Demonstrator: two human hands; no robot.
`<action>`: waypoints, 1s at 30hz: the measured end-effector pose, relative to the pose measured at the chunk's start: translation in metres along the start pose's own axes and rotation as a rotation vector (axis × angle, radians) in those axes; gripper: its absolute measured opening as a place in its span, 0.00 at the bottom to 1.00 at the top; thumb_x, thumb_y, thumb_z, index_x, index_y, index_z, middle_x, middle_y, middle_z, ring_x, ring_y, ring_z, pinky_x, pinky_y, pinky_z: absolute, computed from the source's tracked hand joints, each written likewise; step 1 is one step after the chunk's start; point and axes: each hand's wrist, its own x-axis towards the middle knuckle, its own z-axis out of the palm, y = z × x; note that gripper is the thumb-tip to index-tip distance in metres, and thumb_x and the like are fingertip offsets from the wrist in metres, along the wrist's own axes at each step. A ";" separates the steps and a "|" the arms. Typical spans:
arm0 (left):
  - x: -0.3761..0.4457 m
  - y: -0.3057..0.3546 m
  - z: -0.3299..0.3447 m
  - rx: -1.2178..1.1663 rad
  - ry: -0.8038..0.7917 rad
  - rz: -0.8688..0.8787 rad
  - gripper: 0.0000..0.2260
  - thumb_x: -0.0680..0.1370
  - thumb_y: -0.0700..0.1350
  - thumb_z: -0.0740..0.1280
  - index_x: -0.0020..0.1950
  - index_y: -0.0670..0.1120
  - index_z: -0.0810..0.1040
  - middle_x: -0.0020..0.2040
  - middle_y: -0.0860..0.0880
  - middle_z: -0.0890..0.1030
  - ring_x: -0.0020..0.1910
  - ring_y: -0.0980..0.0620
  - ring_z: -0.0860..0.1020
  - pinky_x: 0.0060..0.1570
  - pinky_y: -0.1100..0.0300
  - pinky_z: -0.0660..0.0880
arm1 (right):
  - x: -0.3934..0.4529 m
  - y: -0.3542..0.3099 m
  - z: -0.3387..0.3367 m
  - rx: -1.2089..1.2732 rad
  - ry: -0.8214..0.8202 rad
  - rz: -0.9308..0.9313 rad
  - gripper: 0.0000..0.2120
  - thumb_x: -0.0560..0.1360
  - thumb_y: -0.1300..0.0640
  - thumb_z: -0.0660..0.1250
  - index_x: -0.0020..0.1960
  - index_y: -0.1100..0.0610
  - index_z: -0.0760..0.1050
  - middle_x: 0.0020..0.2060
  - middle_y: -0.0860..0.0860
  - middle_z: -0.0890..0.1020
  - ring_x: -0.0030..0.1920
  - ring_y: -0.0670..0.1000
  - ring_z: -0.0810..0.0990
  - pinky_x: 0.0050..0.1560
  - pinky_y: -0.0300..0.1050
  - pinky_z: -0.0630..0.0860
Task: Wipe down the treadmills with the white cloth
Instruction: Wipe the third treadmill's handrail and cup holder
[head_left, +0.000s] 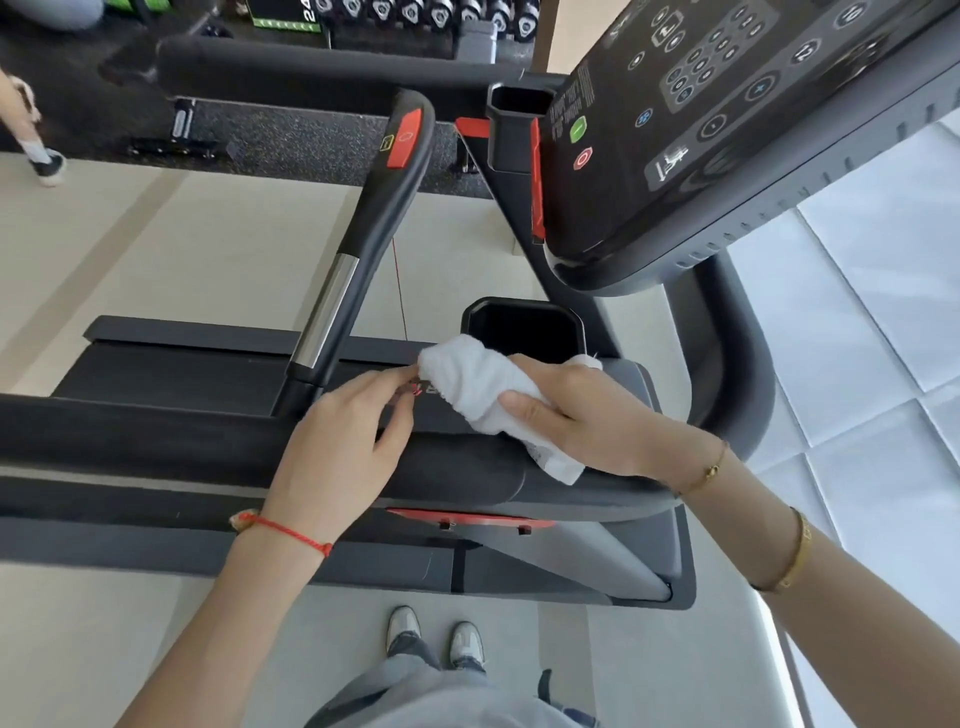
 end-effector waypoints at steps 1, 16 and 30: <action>-0.003 -0.001 -0.002 0.007 0.016 0.004 0.13 0.81 0.42 0.63 0.64 0.46 0.79 0.53 0.51 0.83 0.51 0.50 0.82 0.54 0.49 0.79 | -0.008 0.000 0.002 0.022 0.001 -0.011 0.05 0.82 0.50 0.56 0.50 0.50 0.68 0.36 0.41 0.75 0.38 0.39 0.74 0.42 0.35 0.66; -0.041 -0.026 -0.018 0.170 0.140 0.075 0.09 0.79 0.39 0.67 0.58 0.43 0.82 0.52 0.49 0.84 0.53 0.48 0.81 0.66 0.46 0.69 | -0.044 -0.035 0.044 -0.314 0.029 -0.127 0.31 0.80 0.39 0.46 0.77 0.56 0.58 0.76 0.50 0.62 0.75 0.48 0.59 0.75 0.39 0.52; -0.071 -0.098 -0.086 0.155 0.227 -0.026 0.11 0.78 0.38 0.66 0.59 0.44 0.81 0.58 0.50 0.82 0.60 0.48 0.78 0.63 0.45 0.71 | 0.059 -0.111 0.101 -0.517 0.119 -0.114 0.29 0.80 0.38 0.45 0.69 0.56 0.68 0.55 0.50 0.78 0.50 0.53 0.77 0.52 0.46 0.72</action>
